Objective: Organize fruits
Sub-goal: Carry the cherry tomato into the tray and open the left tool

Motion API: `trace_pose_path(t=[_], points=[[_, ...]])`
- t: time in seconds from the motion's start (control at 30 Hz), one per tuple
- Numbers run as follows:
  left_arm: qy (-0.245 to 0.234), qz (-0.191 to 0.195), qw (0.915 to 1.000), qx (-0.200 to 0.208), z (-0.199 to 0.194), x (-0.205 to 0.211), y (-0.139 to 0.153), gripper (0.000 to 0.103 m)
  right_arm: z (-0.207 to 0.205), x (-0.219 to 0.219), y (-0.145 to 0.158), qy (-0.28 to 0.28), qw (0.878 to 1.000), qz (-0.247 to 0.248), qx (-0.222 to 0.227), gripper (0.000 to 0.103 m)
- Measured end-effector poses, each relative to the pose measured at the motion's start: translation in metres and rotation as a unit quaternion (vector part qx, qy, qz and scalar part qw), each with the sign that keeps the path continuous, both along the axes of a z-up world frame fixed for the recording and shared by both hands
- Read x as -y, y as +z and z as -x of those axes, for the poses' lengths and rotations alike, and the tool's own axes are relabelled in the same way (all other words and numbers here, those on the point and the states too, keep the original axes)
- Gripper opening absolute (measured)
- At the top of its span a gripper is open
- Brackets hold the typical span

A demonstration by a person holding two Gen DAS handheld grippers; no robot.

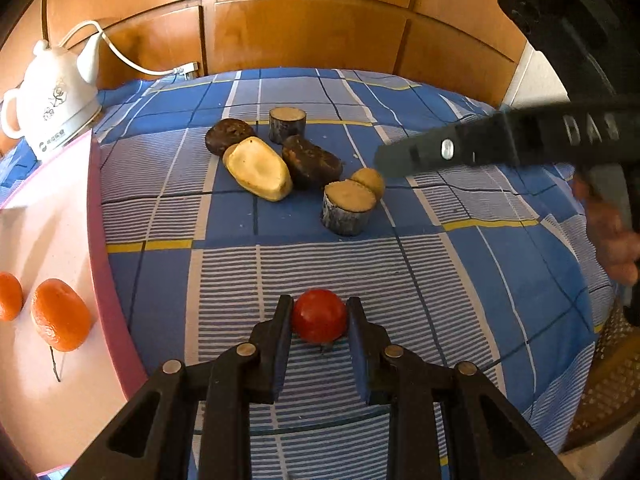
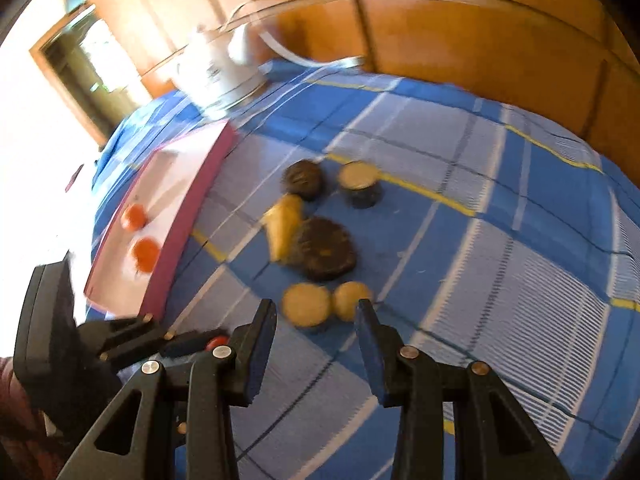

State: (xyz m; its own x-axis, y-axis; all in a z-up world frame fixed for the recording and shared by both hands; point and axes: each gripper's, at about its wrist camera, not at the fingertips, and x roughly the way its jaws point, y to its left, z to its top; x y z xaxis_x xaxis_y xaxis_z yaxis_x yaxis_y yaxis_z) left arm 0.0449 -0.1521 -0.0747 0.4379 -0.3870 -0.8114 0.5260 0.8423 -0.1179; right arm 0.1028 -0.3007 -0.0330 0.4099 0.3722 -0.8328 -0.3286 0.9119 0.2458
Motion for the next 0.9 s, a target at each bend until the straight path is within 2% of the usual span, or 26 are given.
trace_pose_path(t=[0.27, 0.53, 0.67, 0.77, 0.9], points=[[0.006, 0.013, 0.9999, -0.003, -0.001, -0.003, -0.001, 0.027, -0.005, -0.014, -0.023, 0.012, 0.999, 0.013, -0.038, 0.041], [0.003, 0.022, 0.9998, -0.002, -0.002, -0.006, -0.001, 0.026, -0.014, -0.017, -0.037, -0.001, 0.999, 0.015, -0.044, 0.041], [-0.001, 0.023, 0.9997, -0.002, -0.001, -0.008, 0.0, 0.026, -0.016, -0.023, -0.04, 0.002, 0.999, 0.041, -0.031, 0.032], [0.005, 0.038, 0.9993, -0.002, -0.001, -0.014, 0.009, 0.026, -0.013, -0.024, -0.036, 0.01, 0.999, 0.047, -0.023, 0.032], [0.03, 0.07, 0.9967, 0.026, -0.004, -0.039, 0.042, 0.026, -0.01, -0.026, -0.035, 0.019, 0.998, 0.052, -0.027, 0.032]])
